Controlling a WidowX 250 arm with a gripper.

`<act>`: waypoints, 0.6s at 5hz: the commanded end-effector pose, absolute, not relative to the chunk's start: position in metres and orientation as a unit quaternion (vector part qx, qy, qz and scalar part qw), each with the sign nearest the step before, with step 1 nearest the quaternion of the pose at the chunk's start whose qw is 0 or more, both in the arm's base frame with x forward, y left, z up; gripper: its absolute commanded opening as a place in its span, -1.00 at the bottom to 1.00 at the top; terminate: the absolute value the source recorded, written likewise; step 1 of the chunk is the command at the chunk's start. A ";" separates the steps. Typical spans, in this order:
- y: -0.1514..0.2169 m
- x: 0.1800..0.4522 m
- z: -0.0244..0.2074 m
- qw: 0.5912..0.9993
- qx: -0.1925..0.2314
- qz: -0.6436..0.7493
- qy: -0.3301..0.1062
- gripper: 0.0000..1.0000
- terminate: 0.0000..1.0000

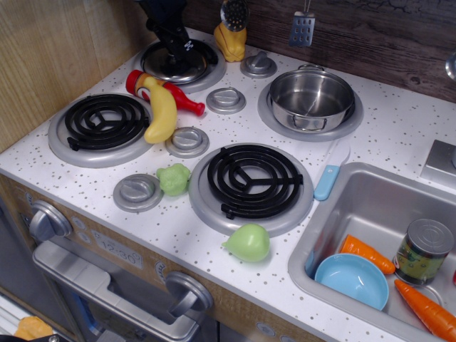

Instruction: Put lid on pot or pan

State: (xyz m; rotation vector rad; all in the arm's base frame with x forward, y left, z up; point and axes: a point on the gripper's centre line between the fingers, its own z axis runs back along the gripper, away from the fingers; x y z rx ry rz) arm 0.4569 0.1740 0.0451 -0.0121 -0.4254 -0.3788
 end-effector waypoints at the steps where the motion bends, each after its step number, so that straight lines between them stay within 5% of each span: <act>1: 0.141 0.452 0.138 0.950 0.068 -0.144 -0.267 -1.00 -1.00; 3: 0.072 0.420 0.145 0.953 0.081 -0.038 -0.288 -1.00 -1.00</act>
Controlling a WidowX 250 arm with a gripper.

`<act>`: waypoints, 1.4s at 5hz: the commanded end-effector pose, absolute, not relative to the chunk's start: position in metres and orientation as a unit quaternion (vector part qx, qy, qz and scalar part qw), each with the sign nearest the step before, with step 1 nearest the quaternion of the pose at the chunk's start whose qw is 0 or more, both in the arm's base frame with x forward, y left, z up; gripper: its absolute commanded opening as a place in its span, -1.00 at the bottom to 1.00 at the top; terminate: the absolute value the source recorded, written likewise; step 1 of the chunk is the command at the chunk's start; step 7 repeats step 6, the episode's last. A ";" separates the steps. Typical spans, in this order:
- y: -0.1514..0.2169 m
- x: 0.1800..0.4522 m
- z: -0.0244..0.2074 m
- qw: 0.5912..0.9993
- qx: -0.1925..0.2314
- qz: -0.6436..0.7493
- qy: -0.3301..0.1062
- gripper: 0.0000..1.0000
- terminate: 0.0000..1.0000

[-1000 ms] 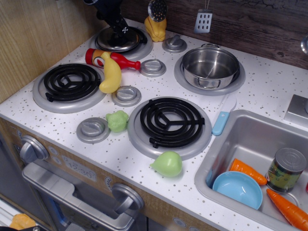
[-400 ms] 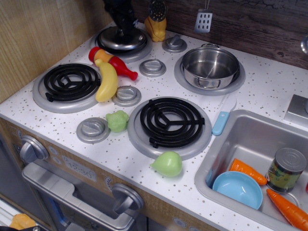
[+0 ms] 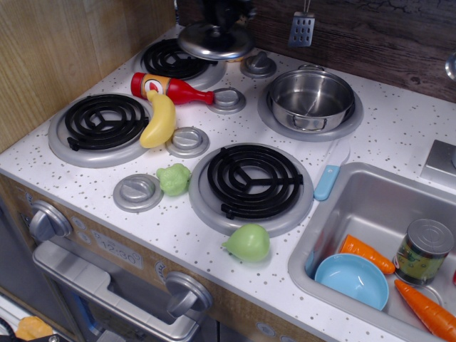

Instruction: Put lid on pot or pan

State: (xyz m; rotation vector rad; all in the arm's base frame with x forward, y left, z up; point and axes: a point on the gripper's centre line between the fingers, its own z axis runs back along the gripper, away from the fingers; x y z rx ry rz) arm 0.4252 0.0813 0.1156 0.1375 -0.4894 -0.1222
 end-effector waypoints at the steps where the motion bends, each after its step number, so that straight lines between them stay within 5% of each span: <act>1: 0.060 0.410 0.136 0.948 0.084 -0.016 -0.307 -1.00 -1.00; 5: -0.007 0.434 0.115 0.933 0.088 -0.015 -0.349 -1.00 -1.00; 6: -0.011 0.445 0.103 0.930 0.066 -0.019 -0.362 -1.00 1.00; 7: -0.011 0.445 0.103 0.930 0.066 -0.019 -0.362 -1.00 1.00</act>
